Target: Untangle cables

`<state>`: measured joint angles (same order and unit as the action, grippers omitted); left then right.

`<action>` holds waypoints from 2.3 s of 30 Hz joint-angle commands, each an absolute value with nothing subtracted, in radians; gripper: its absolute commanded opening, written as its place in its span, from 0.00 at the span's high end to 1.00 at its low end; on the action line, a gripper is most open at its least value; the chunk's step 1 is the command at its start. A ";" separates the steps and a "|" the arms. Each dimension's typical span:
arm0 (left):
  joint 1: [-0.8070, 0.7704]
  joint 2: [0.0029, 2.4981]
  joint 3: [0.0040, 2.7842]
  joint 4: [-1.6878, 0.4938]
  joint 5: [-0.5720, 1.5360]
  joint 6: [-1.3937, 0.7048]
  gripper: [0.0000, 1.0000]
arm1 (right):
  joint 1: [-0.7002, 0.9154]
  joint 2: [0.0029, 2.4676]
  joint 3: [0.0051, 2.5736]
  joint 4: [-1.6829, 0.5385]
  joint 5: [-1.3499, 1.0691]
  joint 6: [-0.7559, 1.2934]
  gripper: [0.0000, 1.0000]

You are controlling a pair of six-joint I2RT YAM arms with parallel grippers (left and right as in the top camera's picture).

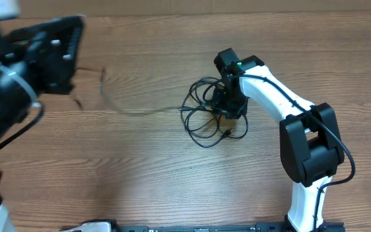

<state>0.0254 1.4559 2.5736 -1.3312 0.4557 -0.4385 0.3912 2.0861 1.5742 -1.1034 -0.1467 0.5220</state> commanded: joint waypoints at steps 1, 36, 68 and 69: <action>0.174 1.451 2.587 -1.331 0.622 -0.446 0.91 | 0.361 2.088 1.570 -1.110 -0.078 0.554 0.62; -0.165 1.977 2.332 -1.689 0.344 -0.373 0.83 | 0.382 2.087 1.582 -1.052 -0.249 0.527 0.15; -0.364 1.977 1.474 -1.294 0.626 -0.661 0.55 | 0.294 2.050 1.669 -1.113 -0.249 0.523 0.12; -0.367 1.977 1.449 -1.248 0.625 -0.691 0.57 | 0.294 2.050 1.669 -1.114 -0.249 0.523 0.12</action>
